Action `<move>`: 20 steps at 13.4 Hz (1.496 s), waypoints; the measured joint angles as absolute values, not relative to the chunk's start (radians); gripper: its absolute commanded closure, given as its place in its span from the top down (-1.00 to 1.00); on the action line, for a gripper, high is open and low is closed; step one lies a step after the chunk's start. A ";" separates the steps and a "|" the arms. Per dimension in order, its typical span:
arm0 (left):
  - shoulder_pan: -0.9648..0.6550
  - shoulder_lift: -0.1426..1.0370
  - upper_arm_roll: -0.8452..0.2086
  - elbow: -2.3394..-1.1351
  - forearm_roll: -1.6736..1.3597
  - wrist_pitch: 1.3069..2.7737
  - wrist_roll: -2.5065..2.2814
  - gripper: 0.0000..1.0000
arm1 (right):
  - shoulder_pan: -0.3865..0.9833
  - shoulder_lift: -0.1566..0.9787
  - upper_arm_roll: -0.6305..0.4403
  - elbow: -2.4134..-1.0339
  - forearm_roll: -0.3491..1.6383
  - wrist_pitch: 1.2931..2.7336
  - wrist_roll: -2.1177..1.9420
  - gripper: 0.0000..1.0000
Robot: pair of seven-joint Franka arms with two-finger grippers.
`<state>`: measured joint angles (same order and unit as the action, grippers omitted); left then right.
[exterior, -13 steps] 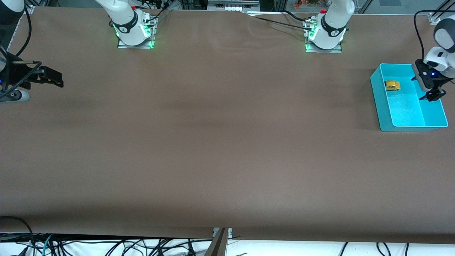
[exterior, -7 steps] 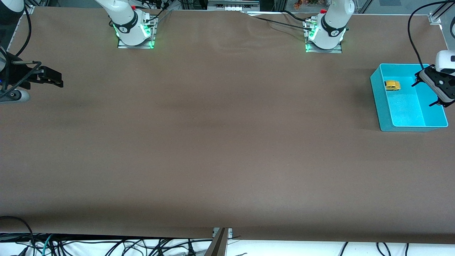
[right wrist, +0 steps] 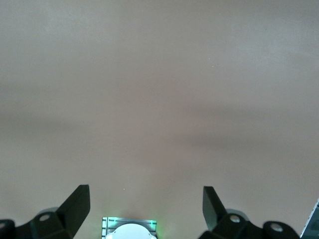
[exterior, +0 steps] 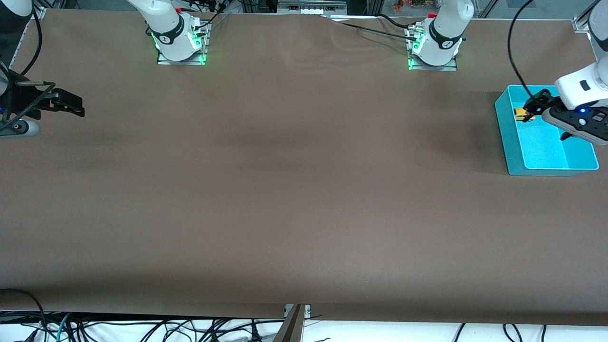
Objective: Wind and store yellow beetle car
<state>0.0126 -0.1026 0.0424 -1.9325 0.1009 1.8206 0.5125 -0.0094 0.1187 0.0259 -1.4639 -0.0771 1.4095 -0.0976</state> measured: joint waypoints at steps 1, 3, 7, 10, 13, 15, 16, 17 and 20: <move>-0.003 -0.102 0.008 -1.911 0.101 1.795 0.404 1.00 | -0.009 0.119 0.026 -1.464 -0.077 1.410 -0.098 1.00; -0.039 -0.101 -0.029 -1.862 0.099 1.738 0.244 1.00 | -0.009 0.119 0.026 -1.464 -0.077 1.410 -0.098 1.00; -0.056 -0.058 -0.088 -1.730 0.056 1.676 -0.080 1.00 | -0.009 0.119 0.026 -1.464 -0.077 1.410 -0.098 1.00; -0.032 -0.023 -0.095 -1.695 0.056 1.670 -0.117 1.00 | -0.009 0.119 0.026 -1.464 -0.077 1.410 -0.098 1.00; -0.011 -0.010 -0.093 -1.693 0.050 1.669 -0.123 1.00 | -0.009 0.119 0.026 -1.464 -0.077 1.410 -0.098 1.00; -0.012 -0.009 -0.098 -1.693 0.021 1.668 -0.162 1.00 | -0.009 0.119 0.026 -1.464 -0.077 1.410 -0.098 1.00; -0.013 -0.009 -0.103 -1.693 0.020 1.667 -0.182 1.00 | -0.009 0.119 0.026 -1.464 -0.077 1.410 -0.098 1.00; -0.014 -0.008 -0.106 -1.693 0.020 1.666 -0.192 1.00 | -0.009 0.119 0.026 -1.464 -0.077 1.410 -0.098 1.00; -0.014 -0.006 -0.107 -1.693 0.019 1.664 -0.195 1.00 | -0.009 0.119 0.026 -1.464 -0.077 1.410 -0.098 1.00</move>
<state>-0.0138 -0.0060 -0.1065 -1.6930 0.0195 1.6640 -0.1954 -0.0094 0.1189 0.0259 -1.4638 -0.0771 1.4095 -0.0976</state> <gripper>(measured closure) 0.000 0.000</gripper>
